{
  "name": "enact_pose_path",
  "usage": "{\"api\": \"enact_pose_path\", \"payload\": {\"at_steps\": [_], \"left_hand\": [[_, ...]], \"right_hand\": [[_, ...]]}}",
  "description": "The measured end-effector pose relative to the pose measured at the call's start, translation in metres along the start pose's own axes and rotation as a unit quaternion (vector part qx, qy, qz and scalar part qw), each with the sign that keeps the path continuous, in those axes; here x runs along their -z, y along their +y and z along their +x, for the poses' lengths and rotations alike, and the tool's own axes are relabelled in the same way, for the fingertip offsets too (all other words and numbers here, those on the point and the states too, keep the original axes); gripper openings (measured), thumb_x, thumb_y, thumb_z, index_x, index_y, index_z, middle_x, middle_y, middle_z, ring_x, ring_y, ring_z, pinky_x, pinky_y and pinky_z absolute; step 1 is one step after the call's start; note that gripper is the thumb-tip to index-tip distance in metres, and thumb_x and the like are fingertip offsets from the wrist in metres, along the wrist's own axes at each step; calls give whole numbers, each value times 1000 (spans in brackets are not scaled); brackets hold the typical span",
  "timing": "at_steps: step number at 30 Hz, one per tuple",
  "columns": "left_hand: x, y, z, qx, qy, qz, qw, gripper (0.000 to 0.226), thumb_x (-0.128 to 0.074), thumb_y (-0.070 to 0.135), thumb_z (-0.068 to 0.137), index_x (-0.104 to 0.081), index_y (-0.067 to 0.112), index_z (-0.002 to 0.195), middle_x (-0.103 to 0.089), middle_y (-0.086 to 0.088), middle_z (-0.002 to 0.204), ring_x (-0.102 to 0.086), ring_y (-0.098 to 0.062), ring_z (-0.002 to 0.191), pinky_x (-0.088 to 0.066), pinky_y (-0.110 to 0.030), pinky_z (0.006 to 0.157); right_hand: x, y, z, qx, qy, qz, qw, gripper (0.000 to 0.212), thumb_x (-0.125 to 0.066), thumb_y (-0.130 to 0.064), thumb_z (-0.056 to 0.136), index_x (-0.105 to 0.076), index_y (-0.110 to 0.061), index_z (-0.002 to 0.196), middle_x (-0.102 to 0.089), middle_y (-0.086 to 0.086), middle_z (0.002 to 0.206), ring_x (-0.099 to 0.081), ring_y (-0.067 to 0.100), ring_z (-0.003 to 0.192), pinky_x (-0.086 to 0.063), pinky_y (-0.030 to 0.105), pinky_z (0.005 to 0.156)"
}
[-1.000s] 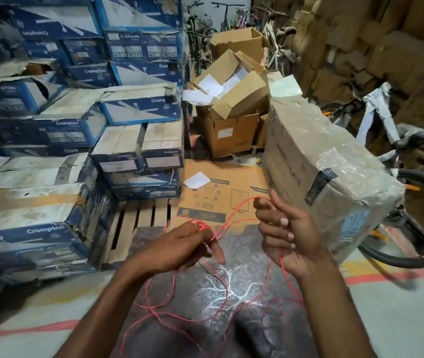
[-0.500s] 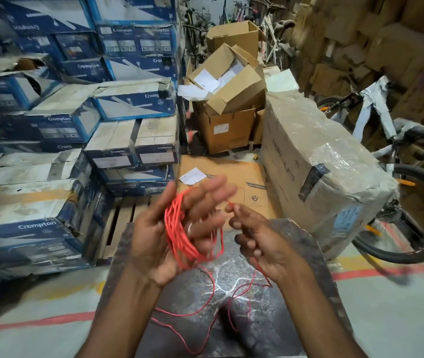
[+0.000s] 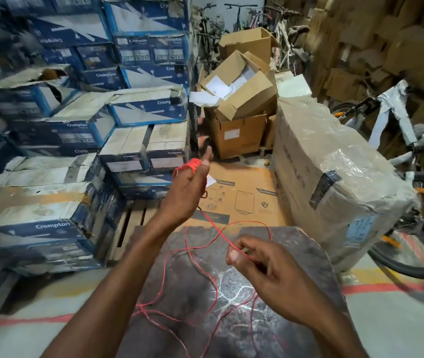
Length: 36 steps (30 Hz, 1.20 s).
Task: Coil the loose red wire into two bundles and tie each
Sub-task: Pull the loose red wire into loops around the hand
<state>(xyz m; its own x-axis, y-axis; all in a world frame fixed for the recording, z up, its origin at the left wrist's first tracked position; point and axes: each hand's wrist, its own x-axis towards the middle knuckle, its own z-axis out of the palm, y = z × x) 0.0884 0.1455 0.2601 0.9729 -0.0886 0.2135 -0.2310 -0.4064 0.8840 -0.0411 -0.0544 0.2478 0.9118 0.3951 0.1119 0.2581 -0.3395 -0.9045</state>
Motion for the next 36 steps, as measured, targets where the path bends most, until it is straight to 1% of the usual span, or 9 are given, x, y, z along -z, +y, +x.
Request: {"api": "enact_pose_path", "payload": {"at_steps": [4,9,15,20,22,25,29,32,36], "left_hand": [[2,-11,-17,-25,-127,201,971,60,-26,60,105,-54,24,143,-75,9,114,-73,-4,79,-55,-39,92],[19,11,-43,44,-268,131,953,72,-15,56,100,-58,15,141,-60,4,49,-55,11,48,-42,-12,60],[36,10,-67,188,-447,-278,829,83,-23,69,98,-63,6,135,-25,2,38,-24,-6,30,-31,-17,39],[57,18,-60,104,-455,-589,659,71,-32,49,107,-42,-11,145,-22,-2,35,-17,-12,25,-44,-24,45],[63,18,-48,76,-409,-644,643,65,-27,41,109,-37,-11,148,-43,-6,41,-17,-13,26,-51,-27,49],[62,8,-30,71,-347,-666,656,61,-22,39,109,-36,-2,152,-75,-10,84,-28,-14,26,-57,-28,55],[59,-4,-8,83,-228,-688,684,58,-21,41,110,-48,3,146,-69,-8,132,-46,-8,31,-60,-27,74],[60,-2,10,100,-106,-627,765,60,-23,44,110,-49,3,145,-60,-11,144,-74,-13,73,-59,-33,89],[61,-17,30,93,-9,-361,928,57,-27,59,104,-58,27,140,-54,-2,150,-59,-16,127,-50,-36,102]], "right_hand": [[30,-15,5,25,3,52,998,22,-54,-38,102,-68,-23,93,-56,0,68,-40,19,54,-35,35,53],[54,-17,38,65,68,18,995,28,-50,-42,102,-71,-24,96,-67,4,80,-54,41,71,-43,43,60],[44,-14,88,68,178,51,980,12,-72,-31,94,-76,-20,94,-56,29,75,-46,29,58,-37,27,58],[0,10,103,44,147,11,988,26,-61,-47,99,-74,-26,90,-70,3,80,-61,29,72,-47,41,61],[-18,20,101,36,128,-21,991,32,-55,-51,99,-74,-28,89,-74,-5,84,-66,27,77,-50,44,66],[-37,30,95,29,109,-11,994,31,-55,-48,101,-76,-28,90,-74,-11,80,-66,28,72,-52,46,66],[-51,38,83,-12,121,-34,992,41,-51,-59,101,-73,-27,86,-45,9,59,-35,10,53,-28,34,56],[-57,41,69,-26,109,-64,992,38,-50,-54,103,-68,-28,83,-47,11,62,-35,8,54,-30,34,56],[-62,36,47,-40,70,-74,994,35,-51,-50,104,-66,-29,80,-46,-8,57,-38,3,54,-31,28,57]]}}
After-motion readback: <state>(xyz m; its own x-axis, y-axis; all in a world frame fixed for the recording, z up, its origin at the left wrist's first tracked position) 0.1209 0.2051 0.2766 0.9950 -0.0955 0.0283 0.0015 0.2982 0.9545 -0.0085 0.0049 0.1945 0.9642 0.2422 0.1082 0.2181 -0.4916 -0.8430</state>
